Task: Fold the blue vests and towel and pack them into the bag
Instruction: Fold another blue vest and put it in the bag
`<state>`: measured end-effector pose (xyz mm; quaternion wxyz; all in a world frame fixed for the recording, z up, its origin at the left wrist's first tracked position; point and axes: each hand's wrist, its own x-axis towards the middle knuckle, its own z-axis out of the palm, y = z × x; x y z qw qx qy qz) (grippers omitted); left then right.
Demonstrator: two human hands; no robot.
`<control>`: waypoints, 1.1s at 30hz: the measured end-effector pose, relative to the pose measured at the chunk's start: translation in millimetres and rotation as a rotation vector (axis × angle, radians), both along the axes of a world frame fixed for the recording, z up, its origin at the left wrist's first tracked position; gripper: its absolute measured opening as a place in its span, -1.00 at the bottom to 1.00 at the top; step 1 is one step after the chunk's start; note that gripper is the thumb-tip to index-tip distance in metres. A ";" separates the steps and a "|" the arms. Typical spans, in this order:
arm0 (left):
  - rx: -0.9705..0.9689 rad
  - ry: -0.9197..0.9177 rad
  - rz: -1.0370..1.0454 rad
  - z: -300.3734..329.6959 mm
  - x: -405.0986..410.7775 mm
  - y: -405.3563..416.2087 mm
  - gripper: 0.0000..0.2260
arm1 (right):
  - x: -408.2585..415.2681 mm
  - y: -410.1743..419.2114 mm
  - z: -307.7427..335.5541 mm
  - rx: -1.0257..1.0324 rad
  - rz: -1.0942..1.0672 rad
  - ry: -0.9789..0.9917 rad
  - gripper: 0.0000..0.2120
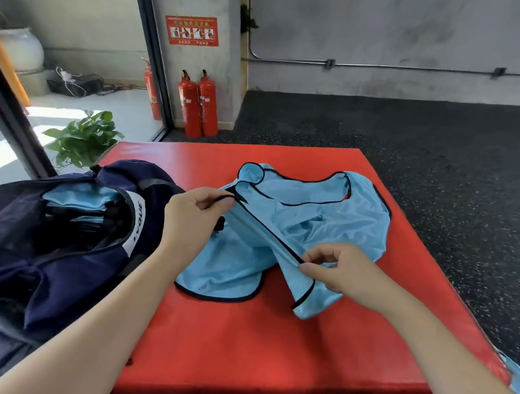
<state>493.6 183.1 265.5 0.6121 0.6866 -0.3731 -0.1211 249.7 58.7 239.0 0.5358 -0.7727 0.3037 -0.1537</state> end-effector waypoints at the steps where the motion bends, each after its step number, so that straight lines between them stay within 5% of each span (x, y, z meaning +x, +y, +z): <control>1: -0.011 -0.011 0.016 0.9 2.1 -1.8 -0.89 | -4.4 -2.4 0.7 0.013 -0.006 -0.001 -0.96; 14: -0.141 0.061 0.218 8.3 26.0 -13.7 -0.92 | -33.5 -59.1 2.8 -0.161 -0.286 0.046 -0.89; 22: -0.153 0.038 0.200 6.9 28.3 -20.7 -0.94 | -35.8 -78.4 18.1 -0.468 -0.576 -0.180 -0.87; 26: -0.134 0.031 0.149 -3.8 35.3 -22.0 -0.88 | -28.1 -84.0 11.4 -0.365 -0.628 -0.293 -0.83; 30: 0.156 -0.168 0.056 -33.0 49.5 -12.4 -0.80 | -27.3 -89.0 -9.2 -0.590 -0.470 0.052 -0.81; 33: 0.440 -0.459 -0.074 -53.7 59.8 1.2 -0.74 | -31.6 -87.3 -27.2 -0.534 -0.231 0.388 -0.89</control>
